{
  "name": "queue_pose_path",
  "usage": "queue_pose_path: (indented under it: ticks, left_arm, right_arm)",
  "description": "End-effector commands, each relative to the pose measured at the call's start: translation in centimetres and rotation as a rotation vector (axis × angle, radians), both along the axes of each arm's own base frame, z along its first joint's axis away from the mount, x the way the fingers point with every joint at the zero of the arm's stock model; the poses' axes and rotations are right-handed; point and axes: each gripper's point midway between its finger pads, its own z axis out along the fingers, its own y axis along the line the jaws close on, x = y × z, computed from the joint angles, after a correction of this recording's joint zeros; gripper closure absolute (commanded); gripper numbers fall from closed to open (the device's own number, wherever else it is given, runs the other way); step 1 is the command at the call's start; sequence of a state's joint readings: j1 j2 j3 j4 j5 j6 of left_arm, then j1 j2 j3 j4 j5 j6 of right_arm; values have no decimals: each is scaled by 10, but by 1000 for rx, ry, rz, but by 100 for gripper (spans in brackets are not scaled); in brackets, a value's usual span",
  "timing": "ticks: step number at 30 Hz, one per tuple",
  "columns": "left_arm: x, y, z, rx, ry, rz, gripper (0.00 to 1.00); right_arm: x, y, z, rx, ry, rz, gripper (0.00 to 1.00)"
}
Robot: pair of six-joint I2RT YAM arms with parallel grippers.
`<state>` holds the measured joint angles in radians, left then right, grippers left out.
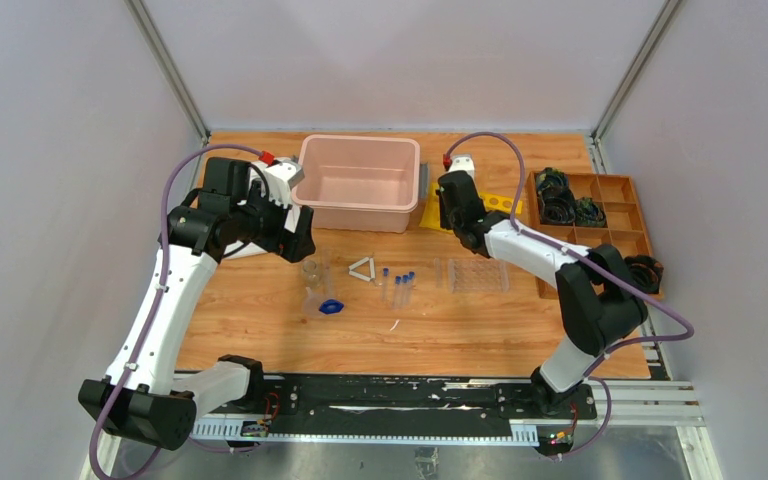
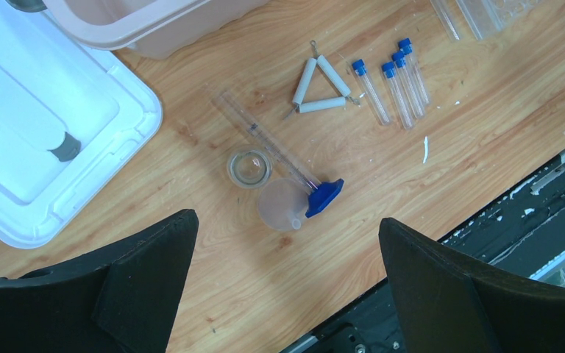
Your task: Organize the chemistry lab equipment
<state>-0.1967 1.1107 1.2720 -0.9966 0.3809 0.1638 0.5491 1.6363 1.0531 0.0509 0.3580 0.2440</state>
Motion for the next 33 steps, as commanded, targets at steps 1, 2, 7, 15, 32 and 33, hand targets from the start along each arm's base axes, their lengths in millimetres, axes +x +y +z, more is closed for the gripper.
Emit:
queue_pose_path:
  ticks: [1,2,7,15,32,33]
  left_arm:
    - [1,-2,8,-16,-30,-6,0]
    - [1,-2,9,-17,-29,-6,0]
    - [1,-3,10,-20,-31,-6,0]
    - [1,-2,7,-17,-23,-7,0]
    - [1,-2,5,-10,-24,-19,0]
    - [2,-2,5,-9,-24,-19,0]
  right_arm:
    - [-6,0,10,32,-15,2,100]
    - [-6,0,13,32,-20,2,100]
    - [-2,-6,45,34,-99,-25,100]
    - [13,-13,74,1,-195,-64,100]
    - [22,-3,42,-7,-140,-51,100]
    - [22,-3,41,-7,-136,-52,100]
